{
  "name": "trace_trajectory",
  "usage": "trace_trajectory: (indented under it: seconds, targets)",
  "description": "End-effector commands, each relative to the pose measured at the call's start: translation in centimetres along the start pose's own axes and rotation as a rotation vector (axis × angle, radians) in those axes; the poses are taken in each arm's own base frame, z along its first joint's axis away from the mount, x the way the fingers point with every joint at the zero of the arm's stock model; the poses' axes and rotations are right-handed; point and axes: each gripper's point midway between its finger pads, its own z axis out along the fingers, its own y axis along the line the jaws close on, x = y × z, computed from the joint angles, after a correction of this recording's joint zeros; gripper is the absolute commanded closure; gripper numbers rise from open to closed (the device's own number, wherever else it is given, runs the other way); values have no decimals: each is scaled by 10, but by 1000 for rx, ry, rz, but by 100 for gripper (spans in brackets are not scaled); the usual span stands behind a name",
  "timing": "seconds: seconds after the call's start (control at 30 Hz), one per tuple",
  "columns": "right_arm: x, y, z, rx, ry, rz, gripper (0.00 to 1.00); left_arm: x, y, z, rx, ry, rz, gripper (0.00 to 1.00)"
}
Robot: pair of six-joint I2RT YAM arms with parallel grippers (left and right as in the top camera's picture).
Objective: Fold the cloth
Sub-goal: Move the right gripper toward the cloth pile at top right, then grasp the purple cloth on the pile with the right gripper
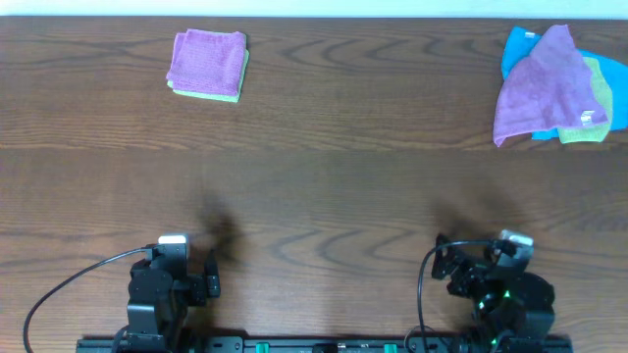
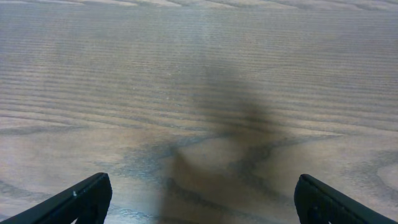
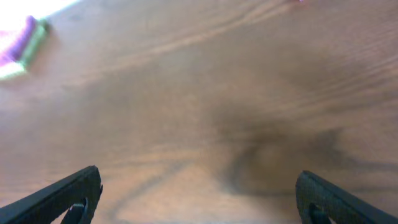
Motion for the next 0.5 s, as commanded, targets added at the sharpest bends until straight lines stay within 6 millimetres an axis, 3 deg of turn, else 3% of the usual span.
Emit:
trace_trajectory:
  seconds: [0.0,0.23,0.33,0.47]
  targets:
    - [-16,2,3,-14,-52,220,1,23,5,9,-27,72,12,5]
    - [-90,-28,16,57,-292,611,1,23,5,9,-28,72,12,5]
    - [-118,-38,27,98,-265,660,1,23,5,9,-27,72,12,5]
    - [-131,-62,46,220,-159,691,1,23,5,9,-27,72,12,5]
